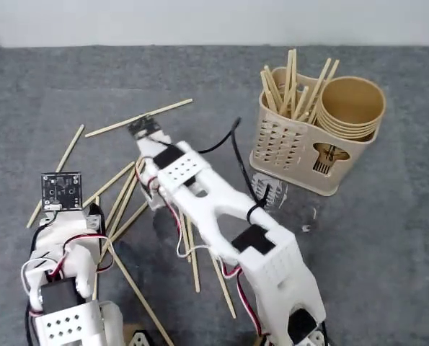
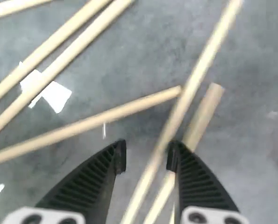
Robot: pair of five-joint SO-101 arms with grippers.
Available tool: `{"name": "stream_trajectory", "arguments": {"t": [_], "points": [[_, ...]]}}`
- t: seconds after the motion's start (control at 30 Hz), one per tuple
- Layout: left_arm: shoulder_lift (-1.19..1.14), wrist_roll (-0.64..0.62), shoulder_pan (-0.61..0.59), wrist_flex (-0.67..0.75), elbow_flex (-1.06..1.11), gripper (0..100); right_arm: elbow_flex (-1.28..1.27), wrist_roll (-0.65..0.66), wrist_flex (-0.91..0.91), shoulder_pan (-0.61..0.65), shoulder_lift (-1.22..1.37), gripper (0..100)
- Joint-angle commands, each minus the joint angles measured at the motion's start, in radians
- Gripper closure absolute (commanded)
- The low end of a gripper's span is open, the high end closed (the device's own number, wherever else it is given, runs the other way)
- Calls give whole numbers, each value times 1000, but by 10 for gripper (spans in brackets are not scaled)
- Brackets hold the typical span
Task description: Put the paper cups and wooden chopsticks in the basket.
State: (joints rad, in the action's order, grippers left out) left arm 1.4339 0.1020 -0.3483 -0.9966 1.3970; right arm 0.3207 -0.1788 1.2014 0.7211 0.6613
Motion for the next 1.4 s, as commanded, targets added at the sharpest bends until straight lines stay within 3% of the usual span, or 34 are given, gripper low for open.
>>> {"name": "stream_trajectory", "arguments": {"t": [0.0, 0.6, 0.83, 1.37], "points": [[14, 8, -8, 23, -5, 861, 84, -8, 64, -50, 27, 833], [14, 9, -8, 20, -4, 861, 140, -6, 171, -64, -67, 824], [14, 9, -8, 20, -4, 861, 138, -6, 248, -64, -113, 624], [14, 9, -8, 20, -4, 862, 141, -11, 183, -10, 47, 619]]}}
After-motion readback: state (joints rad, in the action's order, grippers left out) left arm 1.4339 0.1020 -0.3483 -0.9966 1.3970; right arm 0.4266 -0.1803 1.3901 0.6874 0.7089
